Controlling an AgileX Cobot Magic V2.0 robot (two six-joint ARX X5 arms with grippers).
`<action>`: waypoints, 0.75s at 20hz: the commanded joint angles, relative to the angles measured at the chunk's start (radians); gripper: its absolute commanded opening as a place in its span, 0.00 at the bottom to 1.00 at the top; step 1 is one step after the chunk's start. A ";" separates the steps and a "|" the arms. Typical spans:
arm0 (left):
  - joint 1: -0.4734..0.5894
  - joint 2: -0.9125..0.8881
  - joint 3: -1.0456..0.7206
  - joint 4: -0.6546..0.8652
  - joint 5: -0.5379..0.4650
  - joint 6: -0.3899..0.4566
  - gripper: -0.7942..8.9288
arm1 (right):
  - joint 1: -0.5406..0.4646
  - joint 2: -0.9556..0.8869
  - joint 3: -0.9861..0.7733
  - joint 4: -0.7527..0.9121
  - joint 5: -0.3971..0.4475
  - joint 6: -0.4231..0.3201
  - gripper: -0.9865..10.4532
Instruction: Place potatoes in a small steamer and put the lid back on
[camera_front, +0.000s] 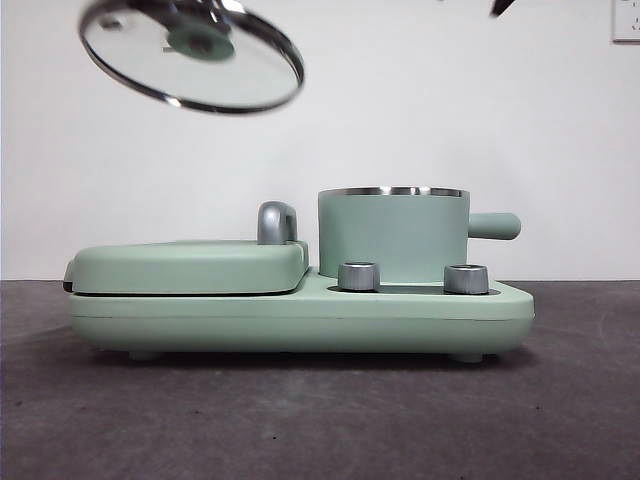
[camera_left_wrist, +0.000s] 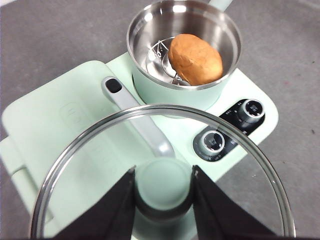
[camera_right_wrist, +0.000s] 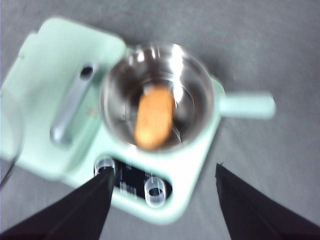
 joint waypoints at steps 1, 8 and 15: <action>-0.006 0.047 0.021 0.082 0.002 0.016 0.09 | 0.004 -0.108 -0.128 -0.076 0.010 -0.013 0.37; -0.026 0.127 0.021 0.341 0.060 -0.034 0.09 | 0.005 -0.626 -0.615 0.022 0.014 0.006 0.37; -0.068 0.275 0.021 0.583 0.060 -0.047 0.09 | 0.006 -1.081 -0.903 0.093 -0.005 0.038 0.37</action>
